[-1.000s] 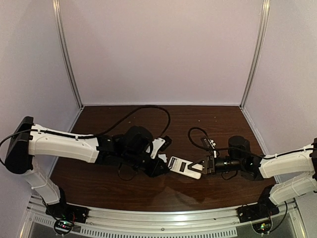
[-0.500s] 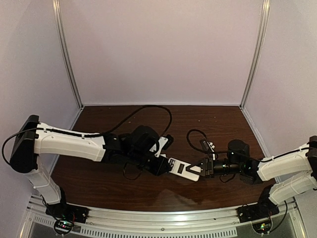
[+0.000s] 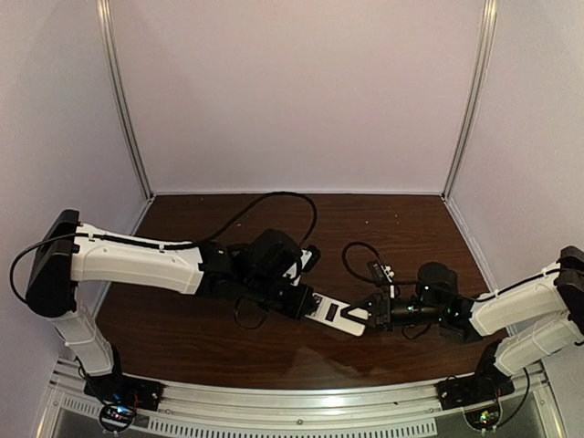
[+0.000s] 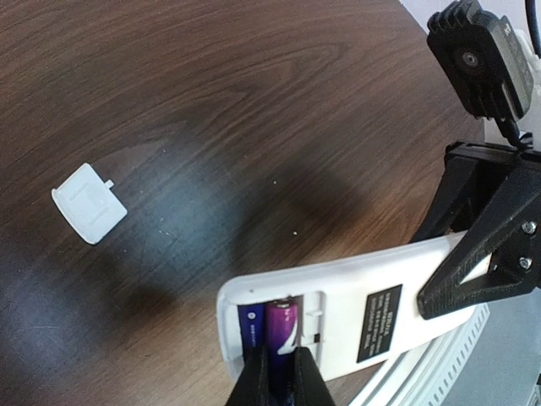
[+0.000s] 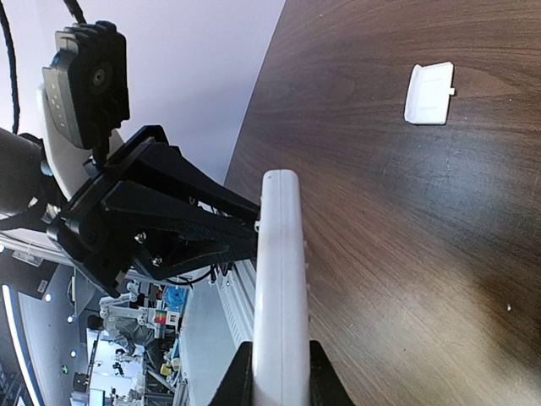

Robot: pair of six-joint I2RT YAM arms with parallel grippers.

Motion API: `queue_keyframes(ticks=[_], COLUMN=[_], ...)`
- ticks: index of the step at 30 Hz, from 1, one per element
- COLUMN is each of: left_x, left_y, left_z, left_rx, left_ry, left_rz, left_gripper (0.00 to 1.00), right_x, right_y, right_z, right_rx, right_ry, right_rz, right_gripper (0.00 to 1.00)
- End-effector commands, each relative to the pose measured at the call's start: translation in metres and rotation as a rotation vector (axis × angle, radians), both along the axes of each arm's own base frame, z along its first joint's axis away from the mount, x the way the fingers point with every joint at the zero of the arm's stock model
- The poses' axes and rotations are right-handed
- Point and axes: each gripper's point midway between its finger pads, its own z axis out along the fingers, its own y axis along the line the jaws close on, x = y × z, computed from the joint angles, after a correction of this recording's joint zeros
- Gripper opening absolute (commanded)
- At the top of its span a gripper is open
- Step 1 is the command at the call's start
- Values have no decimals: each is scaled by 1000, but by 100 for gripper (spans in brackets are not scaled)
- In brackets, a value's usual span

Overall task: Load the batteries into the remote control
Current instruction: Place the battery in the battery compartment.

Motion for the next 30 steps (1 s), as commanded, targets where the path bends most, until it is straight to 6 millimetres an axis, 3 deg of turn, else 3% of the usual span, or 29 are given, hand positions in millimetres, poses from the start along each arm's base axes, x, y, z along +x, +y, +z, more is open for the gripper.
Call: queue_keyframes(ticks=[1,12,20,24,30], left_x=[11,4,3,7,20], left_y=[-3,-3,-5,-6,-2], left_z=[-5,-11,-5,15,57], left_rx=[27,55,36,-7,-61], left_ry=[-5,12,7,-35,-151], left_rz=[51,7,-7,-4,10], left_gripper=[4,21,23,27,45], right_x=[-6,-5,-5,-5,-8], right_y=[6,4,4,3,2], right_z=[23,26,26,24,20], right_rx=[98,113,116,118,140], right_ry=[-35,-28,-21,-6,28], right_rz=[27,15,13,11,14], right_gripper=[0,0,0,0,0])
